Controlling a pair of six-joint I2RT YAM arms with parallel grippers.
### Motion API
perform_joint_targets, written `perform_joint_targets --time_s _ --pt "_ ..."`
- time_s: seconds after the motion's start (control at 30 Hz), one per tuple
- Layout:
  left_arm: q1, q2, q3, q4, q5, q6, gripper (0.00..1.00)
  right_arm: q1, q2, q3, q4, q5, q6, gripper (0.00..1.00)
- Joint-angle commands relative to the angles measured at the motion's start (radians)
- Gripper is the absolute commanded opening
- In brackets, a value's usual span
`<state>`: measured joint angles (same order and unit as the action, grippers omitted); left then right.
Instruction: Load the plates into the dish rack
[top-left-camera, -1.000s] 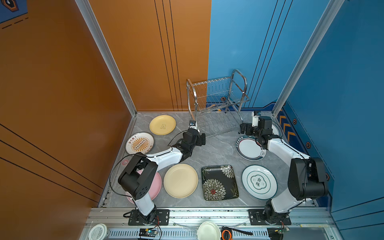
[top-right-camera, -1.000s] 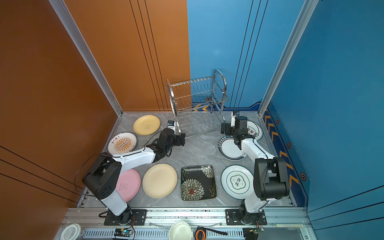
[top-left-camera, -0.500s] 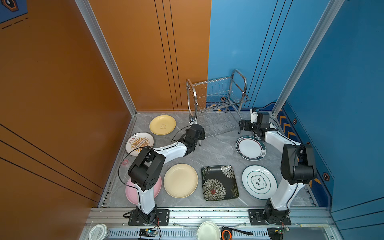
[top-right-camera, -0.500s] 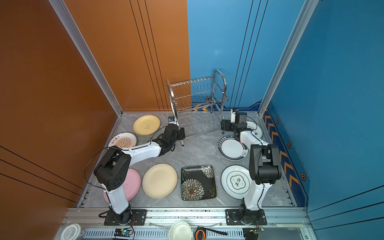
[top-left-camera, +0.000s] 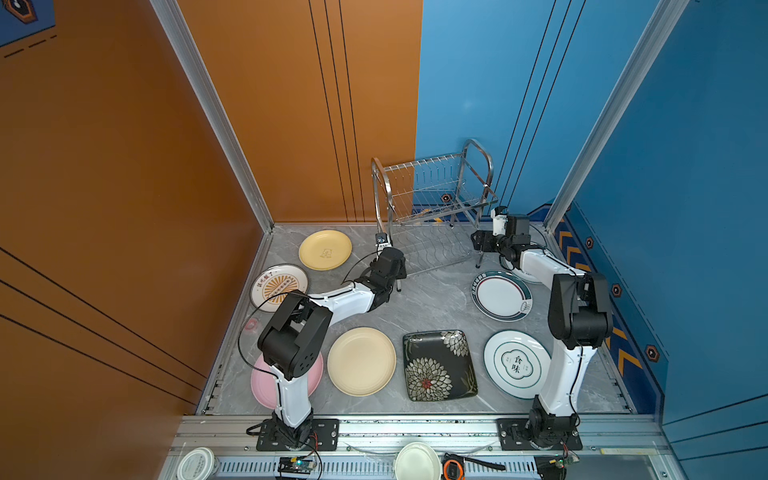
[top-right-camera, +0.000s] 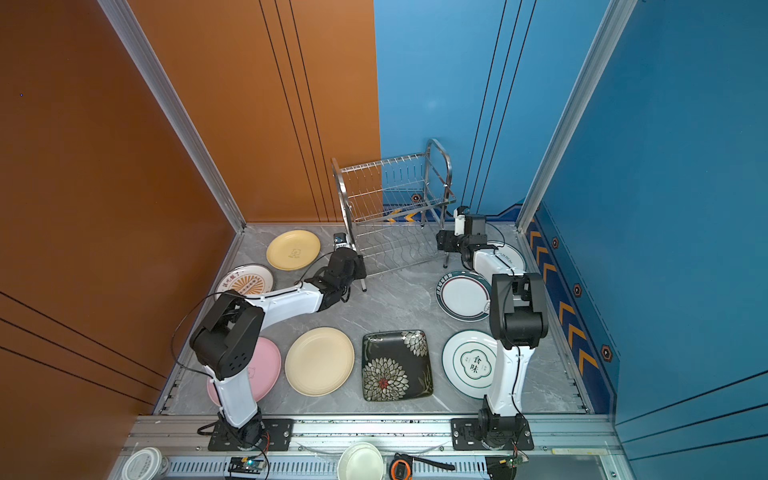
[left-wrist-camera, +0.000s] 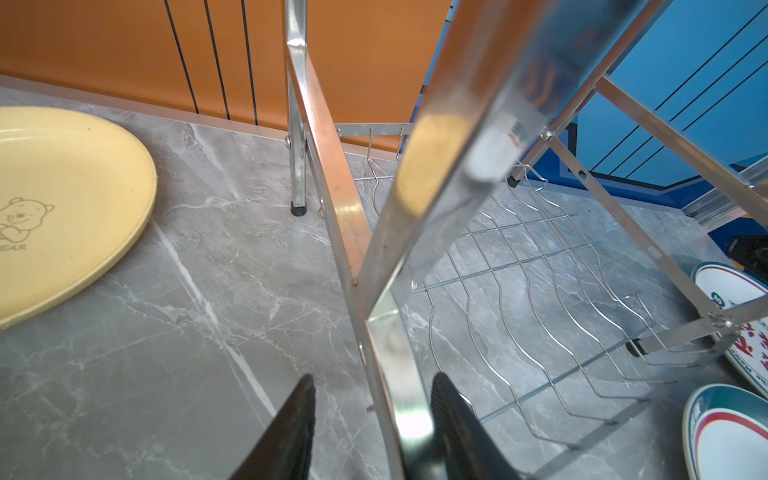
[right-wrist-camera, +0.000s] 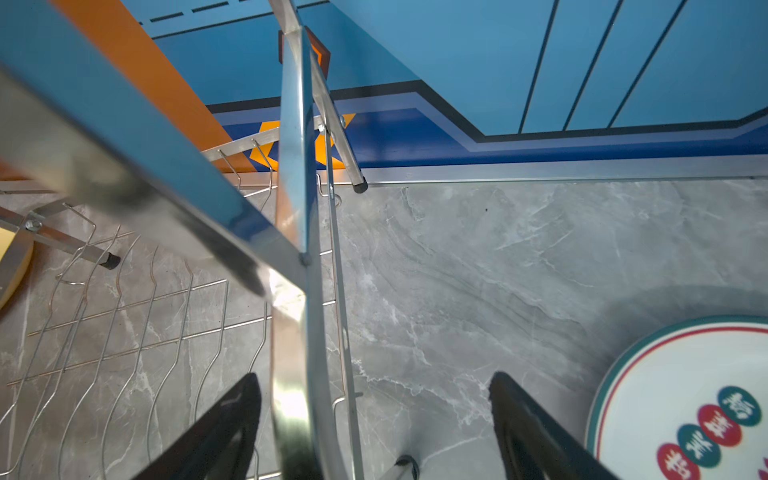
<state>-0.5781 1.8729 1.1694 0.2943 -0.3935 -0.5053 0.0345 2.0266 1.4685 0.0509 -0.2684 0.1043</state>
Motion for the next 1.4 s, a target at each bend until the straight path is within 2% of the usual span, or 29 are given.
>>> perform_joint_targets --time_s 0.0,0.33,0.53,0.73,0.9,1.37 --pt "0.021 0.028 0.015 -0.026 -0.015 -0.013 0.4 0.013 0.019 0.034 -0.041 -0.027 -0.011 0.78" --pt "0.039 -0.001 -0.014 -0.044 -0.02 -0.022 0.17 0.045 0.014 0.021 -0.071 -0.033 -0.037 0.43" --pt "0.051 -0.034 -0.056 -0.052 -0.016 -0.019 0.07 0.075 -0.022 -0.027 -0.063 -0.025 -0.028 0.31" --pt "0.068 -0.096 -0.131 -0.062 -0.022 -0.013 0.01 0.12 -0.077 -0.103 -0.066 -0.009 -0.024 0.24" --pt "0.083 -0.15 -0.205 -0.075 -0.018 -0.008 0.0 0.159 -0.143 -0.191 -0.061 0.024 -0.012 0.21" --pt "0.092 -0.27 -0.326 -0.148 -0.018 0.003 0.0 0.237 -0.303 -0.412 -0.019 0.092 0.075 0.2"
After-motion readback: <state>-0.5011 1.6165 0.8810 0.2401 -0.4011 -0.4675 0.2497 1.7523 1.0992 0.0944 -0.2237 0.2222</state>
